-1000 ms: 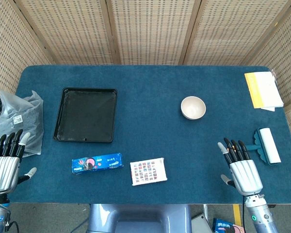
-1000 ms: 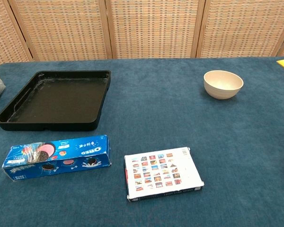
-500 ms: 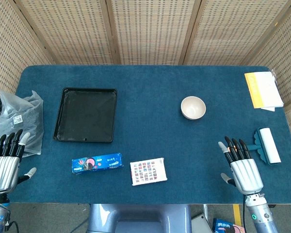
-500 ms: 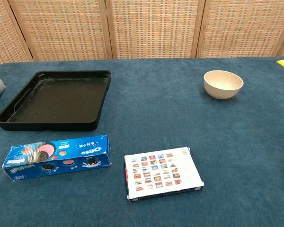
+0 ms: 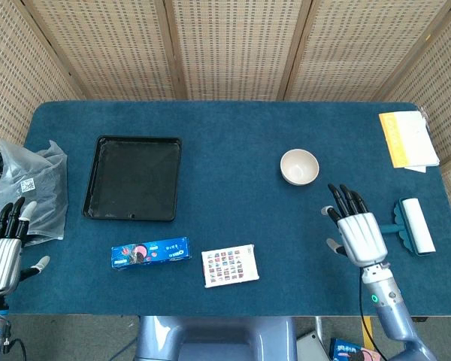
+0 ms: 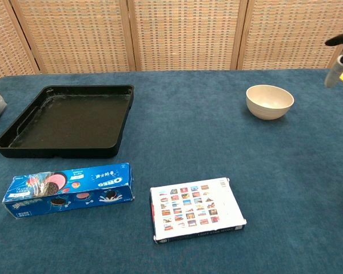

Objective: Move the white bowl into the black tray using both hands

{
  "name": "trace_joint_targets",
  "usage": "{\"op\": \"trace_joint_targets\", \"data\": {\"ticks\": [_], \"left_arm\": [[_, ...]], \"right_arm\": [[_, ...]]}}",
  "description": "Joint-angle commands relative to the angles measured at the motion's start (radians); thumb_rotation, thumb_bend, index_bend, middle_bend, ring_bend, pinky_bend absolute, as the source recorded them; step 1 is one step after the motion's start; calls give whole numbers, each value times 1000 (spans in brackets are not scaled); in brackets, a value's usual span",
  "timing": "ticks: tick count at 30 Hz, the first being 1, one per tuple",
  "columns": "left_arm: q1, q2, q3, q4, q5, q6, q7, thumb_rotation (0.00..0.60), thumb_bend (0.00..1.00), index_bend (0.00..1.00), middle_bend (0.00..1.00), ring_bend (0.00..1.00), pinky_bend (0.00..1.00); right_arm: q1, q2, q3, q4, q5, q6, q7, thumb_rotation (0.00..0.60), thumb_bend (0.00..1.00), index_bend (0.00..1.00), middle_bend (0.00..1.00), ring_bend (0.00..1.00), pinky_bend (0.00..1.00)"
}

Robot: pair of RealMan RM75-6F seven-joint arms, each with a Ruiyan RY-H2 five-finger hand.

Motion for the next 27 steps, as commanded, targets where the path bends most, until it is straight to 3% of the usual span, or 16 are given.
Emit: {"op": "trace_joint_targets", "data": {"ticks": [1,7,11,18,27], "left_arm": [[-3,-2,-2,3,-7,-6,2,600,18,0,0,0,0],[-12,-8,-8,10,-26,-21,7,600,18,0,0,0,0],[-19,-12,-14,18,-45,-33,7,600,18,0,0,0,0],[-31,-18,-20,34,-74,-56,4,600,18,0,0,0,0],[-44,-26,-25,55,-108,-83,-4,600,18,0,0,0,0]], "right_arm": [[82,-17,68,9,80,-88,-46,600,161,421,130,28,208],[204,-68,139,103,209,-231,-100,600,183,422,142,32,215],[282,-114,169,205,300,-313,-117,600,260,442,160,44,232],[367,-179,186,360,376,-394,-100,600,368,482,184,62,247],[431,-260,162,544,413,-463,-45,600,379,501,189,62,247]]}}
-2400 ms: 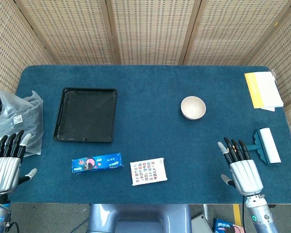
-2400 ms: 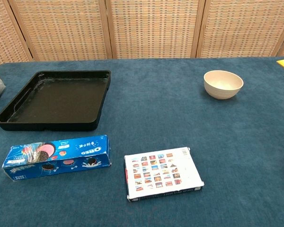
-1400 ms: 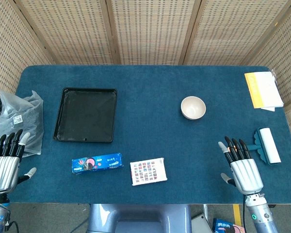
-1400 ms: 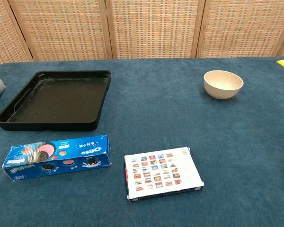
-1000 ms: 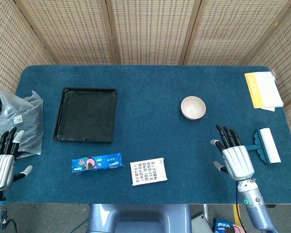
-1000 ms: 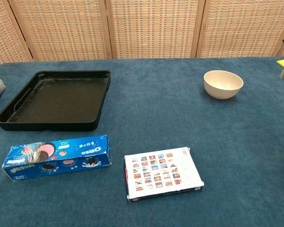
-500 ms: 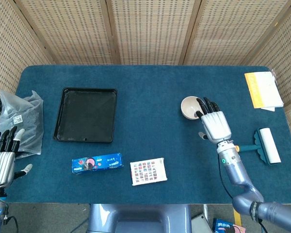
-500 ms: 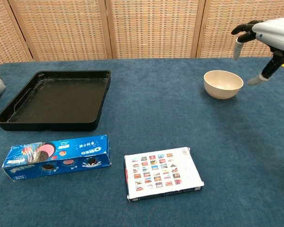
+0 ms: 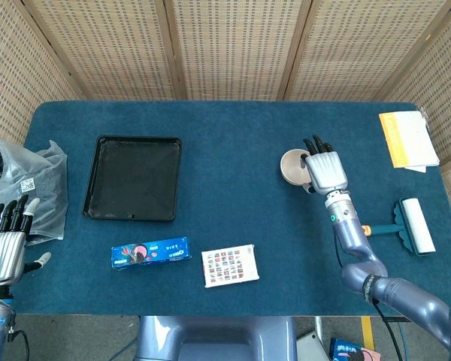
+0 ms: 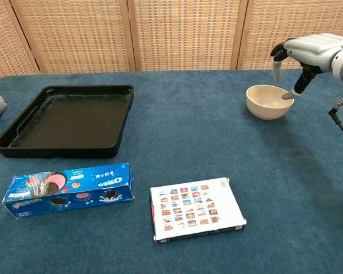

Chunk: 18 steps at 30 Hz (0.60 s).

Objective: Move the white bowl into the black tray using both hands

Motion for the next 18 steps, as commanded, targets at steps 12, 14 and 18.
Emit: {"op": "trace_joint_targets", "data": {"ticks": [12,14,18], "left_arm": [[-10,-5,1,15,-19,-12,-1,600,18,0,0,0,0],[-10,-6,2,15,-19,-12,-1,600,18,0,0,0,0],[-10,-5,4,11,-12,-6,-2,600,18,0,0,0,0]], "right_arm": [[47,-94,-54,170,8,-52,102,600,384,521,196,63,247],[47,-99,-58,176,7,-52,110,600,385,526,200,63,248],[53,-111,-65,201,3,-53,127,600,386,537,209,66,253]]}}
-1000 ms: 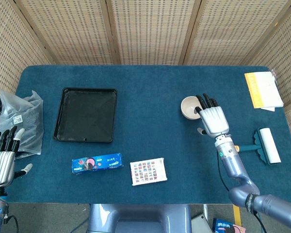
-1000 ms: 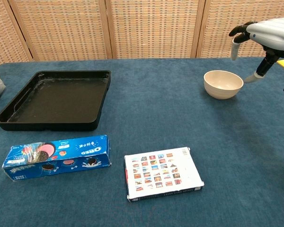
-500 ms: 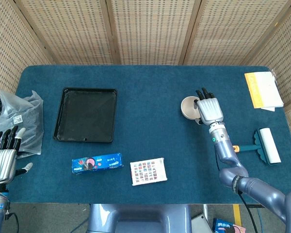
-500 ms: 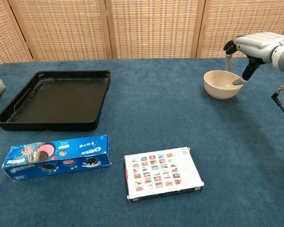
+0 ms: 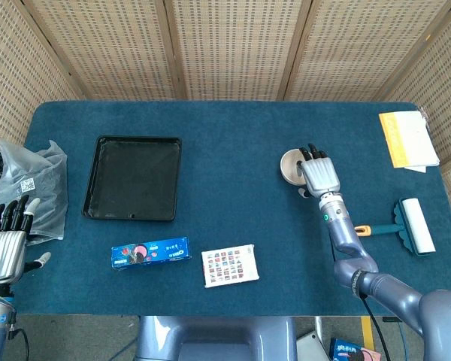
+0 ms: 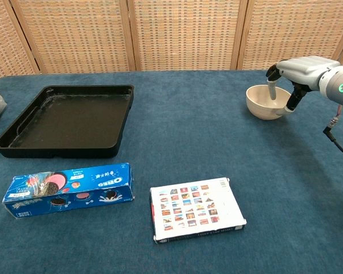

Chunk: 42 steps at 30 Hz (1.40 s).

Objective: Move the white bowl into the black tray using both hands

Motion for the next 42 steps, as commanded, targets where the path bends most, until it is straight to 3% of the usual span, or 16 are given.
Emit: {"op": "trace_joint_targets", "data": {"ticks": [1,20,27,36,42], "left_arm": [[0,0,2,-2,4,4,0,600,18,0,0,0,0],[-11,-6,7,10,-12,-11,-1,600,17,0,0,0,0],[-13,-7,8,14,-16,-12,-6,600,18,0,0,0,0],[-14,-6,11,15,-14,-11,-15,600,18,0,0,0,0],[-13,-2,13,11,-8,-7,-23,600,18,0,0,0,0]], "right_arm": [[8,-10,-5,21,-4,-1,15,600,386,538,210,67,254],[56,-88,-36,184,-31,-49,107,600,407,595,250,82,274],[71,-114,-45,233,-47,-56,136,600,496,619,278,95,280],[72,-131,-53,256,-52,-56,142,600,533,644,303,99,280],[70,-111,-51,214,-65,-19,134,600,526,646,304,101,280]]}}
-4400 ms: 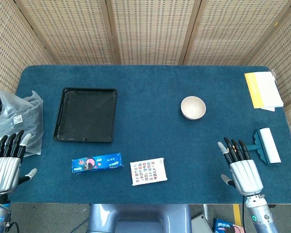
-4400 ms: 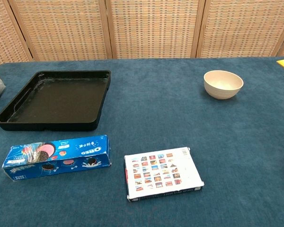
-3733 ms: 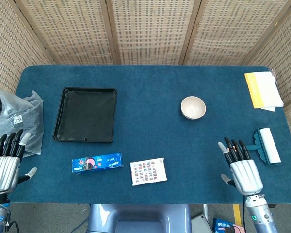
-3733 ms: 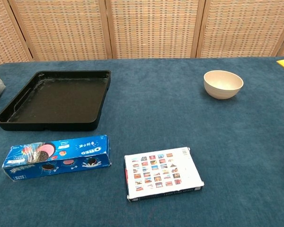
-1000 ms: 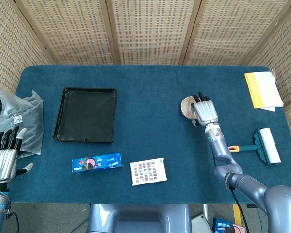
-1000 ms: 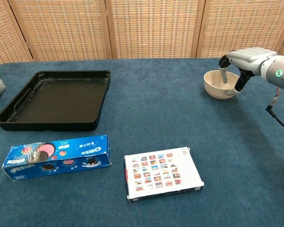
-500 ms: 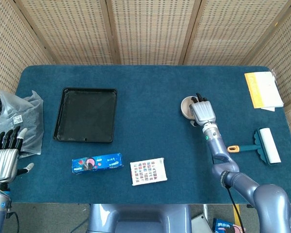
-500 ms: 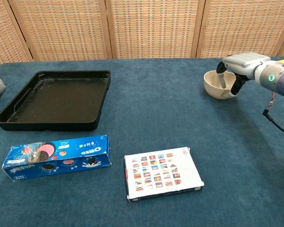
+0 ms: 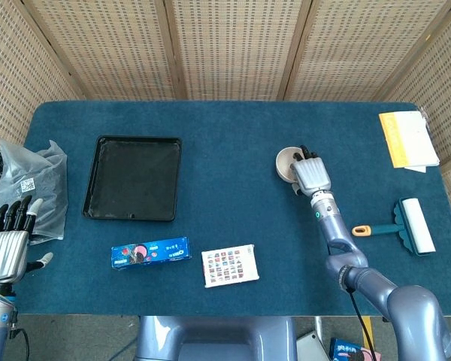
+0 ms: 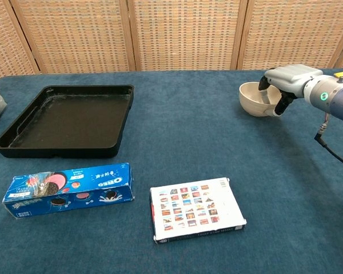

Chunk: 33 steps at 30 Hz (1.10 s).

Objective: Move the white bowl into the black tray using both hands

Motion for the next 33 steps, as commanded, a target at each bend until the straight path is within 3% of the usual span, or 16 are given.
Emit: {"op": "trace_joint_targets", "data": {"ticks": [1,12,20,25,33], "left_arm": [[1,2,1,-1,0,1,-4,600,18,0,0,0,0],[0,7,2,3,-2,-4,-23,600,18,0,0,0,0],[-1,12,3,6,-4,-9,-44,600,18,0,0,0,0],[-1,15,4,6,-4,-13,-54,600,18,0,0,0,0],[-7,12,9,16,-6,-31,-66,600,18,0,0,0,0]], "right_arm": [[-1,15,3,-30,-6,21,-11,600,524,647,305,101,280],[5,83,25,-259,-2,104,-130,600,517,658,315,102,280],[46,67,49,-389,42,117,-253,600,516,661,322,104,288],[76,32,56,-407,70,108,-299,600,517,661,322,103,288],[148,-61,68,-346,113,73,-344,600,517,661,322,104,288]]}}
